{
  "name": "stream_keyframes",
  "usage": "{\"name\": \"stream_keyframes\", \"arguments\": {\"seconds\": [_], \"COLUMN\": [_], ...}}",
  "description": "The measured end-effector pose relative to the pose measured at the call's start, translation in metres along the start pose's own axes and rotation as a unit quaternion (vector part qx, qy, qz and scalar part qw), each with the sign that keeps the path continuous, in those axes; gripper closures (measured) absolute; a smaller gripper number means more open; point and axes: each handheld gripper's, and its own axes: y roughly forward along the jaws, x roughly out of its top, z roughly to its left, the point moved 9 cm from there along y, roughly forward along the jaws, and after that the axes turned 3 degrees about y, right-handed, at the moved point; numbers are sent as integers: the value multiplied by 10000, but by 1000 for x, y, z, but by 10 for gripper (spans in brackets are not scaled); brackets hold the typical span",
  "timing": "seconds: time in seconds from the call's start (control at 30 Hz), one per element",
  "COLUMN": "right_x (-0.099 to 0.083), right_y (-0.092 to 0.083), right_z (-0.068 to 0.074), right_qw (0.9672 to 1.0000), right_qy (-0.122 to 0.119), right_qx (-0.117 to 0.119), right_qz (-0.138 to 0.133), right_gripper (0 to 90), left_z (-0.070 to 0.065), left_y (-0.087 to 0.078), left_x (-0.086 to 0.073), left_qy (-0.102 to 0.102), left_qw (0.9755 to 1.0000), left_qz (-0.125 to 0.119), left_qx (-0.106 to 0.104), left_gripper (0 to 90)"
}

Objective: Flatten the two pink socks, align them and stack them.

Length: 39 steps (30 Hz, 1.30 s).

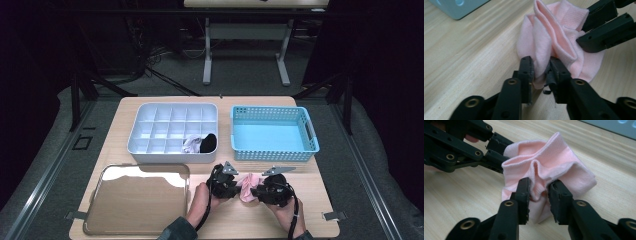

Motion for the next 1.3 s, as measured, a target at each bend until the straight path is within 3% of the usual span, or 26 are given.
{"name": "stream_keyframes", "arguments": {"seconds": [0.13,0.27,0.4,0.5,0.57,0.63,0.7,0.8,1.0,1.3], "right_x": [3,3,4,3,4,5,6,8,8,5], "right_y": [0,-6,-9,-2,4,7,8,7,-1,-23], "right_z": [-1,1,9,11,12,14,14,14,13,-14], "right_qw": [10000,9999,9998,9999,9999,9997,9993,9993,9996,9990], "right_qy": [-35,-38,-100,-157,-154,-231,-327,-333,-223,-30], "right_qx": [-2,-44,-4,11,3,-36,-168,-164,-40,-293], "right_qz": [-26,-116,-183,-44,-8,1,-22,-91,-172,-324], "right_gripper": [738,642,630,614,644,707,778,846,858,857], "left_z": [0,0,-1,-2,-2,-1,1,1,0,1], "left_y": [1,0,-1,-2,-3,-6,-8,-9,-11,-13], "left_x": [-2,-4,-6,-8,-9,-11,-13,-15,-18,-20], "left_qy": [-102,-153,-266,-369,-407,-478,-539,-604,-680,-800], "left_qw": [9999,9997,9992,9986,9983,9972,9966,9961,9952,9942], "left_qz": [-34,-46,-70,-83,-89,-110,-121,-131,-153,-213], "left_qx": [81,203,275,366,404,572,610,627,690,687], "left_gripper": [841,848,849,850,851,852,852,853,853,853]}}
